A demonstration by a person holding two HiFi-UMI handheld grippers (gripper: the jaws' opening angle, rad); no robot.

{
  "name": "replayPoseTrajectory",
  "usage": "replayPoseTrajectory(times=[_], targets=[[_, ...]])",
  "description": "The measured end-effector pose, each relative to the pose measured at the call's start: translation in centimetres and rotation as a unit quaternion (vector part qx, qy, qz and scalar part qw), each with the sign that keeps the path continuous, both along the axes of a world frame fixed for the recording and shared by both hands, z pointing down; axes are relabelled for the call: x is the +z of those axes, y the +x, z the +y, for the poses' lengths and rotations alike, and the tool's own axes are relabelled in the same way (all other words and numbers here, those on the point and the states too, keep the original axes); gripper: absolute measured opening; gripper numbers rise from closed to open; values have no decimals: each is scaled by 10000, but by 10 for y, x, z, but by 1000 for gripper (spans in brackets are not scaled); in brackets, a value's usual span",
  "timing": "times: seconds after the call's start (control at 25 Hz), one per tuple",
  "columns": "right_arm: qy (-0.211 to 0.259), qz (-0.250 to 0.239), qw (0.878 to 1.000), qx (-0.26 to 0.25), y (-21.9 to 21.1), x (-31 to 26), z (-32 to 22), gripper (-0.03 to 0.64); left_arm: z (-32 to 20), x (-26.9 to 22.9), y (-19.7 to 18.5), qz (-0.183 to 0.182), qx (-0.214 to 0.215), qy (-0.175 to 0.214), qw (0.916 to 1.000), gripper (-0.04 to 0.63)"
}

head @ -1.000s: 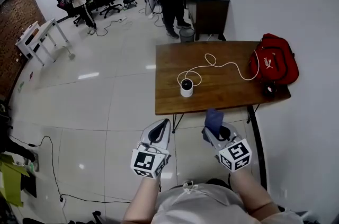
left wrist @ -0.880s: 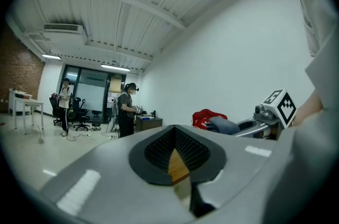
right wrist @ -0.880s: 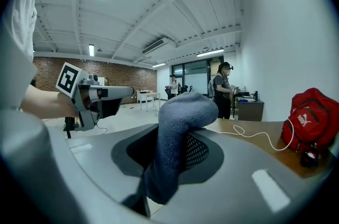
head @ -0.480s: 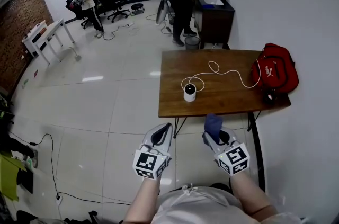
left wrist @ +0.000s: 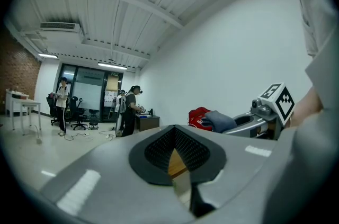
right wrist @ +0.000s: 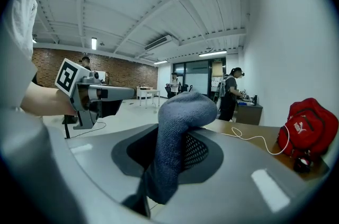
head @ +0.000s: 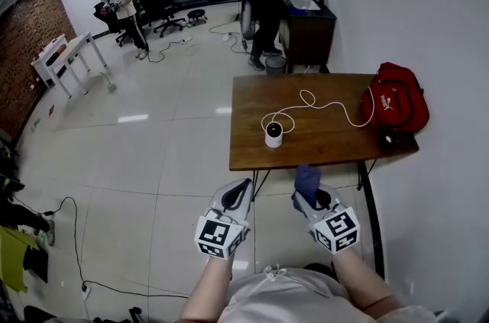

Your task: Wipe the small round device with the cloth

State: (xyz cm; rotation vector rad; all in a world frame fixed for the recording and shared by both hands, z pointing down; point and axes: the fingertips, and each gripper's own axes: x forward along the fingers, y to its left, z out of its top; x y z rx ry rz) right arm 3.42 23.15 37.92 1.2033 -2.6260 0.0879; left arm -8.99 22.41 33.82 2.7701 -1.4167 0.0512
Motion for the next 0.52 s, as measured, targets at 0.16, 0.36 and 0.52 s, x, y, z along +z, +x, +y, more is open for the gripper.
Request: replayPoseTrajectory(times=[0.16,0.36,0.52], targets=[[0,48,10000,-7,-2,1,0,104,2,-1,2,11,76,60,10000,6],[-51,87,9999,-2,-6,4,1,104,3,1,0,-4,104,71,9999,6],[-97,9,10000,-12,-6,7,-1,104,1,4,1,26,120,52,9999,6]])
